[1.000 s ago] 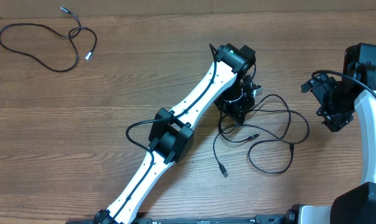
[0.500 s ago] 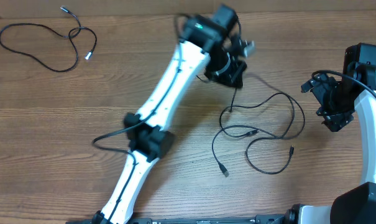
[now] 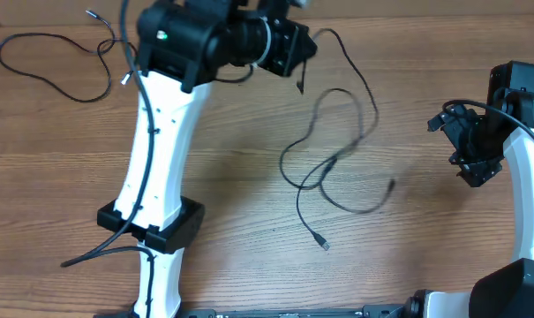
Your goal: Untangle cables
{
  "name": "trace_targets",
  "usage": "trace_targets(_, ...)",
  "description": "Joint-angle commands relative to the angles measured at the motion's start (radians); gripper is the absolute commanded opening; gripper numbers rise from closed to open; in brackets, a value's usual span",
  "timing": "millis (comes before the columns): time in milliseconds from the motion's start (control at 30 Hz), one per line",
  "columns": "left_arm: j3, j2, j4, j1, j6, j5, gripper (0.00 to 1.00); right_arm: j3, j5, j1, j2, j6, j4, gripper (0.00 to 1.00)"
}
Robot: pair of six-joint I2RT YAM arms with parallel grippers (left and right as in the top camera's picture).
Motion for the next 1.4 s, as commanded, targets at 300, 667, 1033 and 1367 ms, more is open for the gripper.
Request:
trace_targets(300,0.005,-0.171,0.504,0.05,-0.259,0.284,0.04,0.009,0.01,-0.002,0.003,0.004,0.002,1.0)
trace_targets(667,0.005,-0.188,1.186,0.05,-0.599,0.209,0.04,0.009,0.01,-0.002,0.003,0.004,0.002,1.0)
trace_targets(1033,0.005,-0.188,1.469,0.052,-0.739,0.006,0.04,0.009,0.01,-0.002,0.003,0.004,0.002,1.0)
trace_targets(1367,0.005,-0.188,1.128,0.16,-0.628,-0.166,0.04,0.009,0.01,-0.002,0.003,0.004,0.002,1.0)
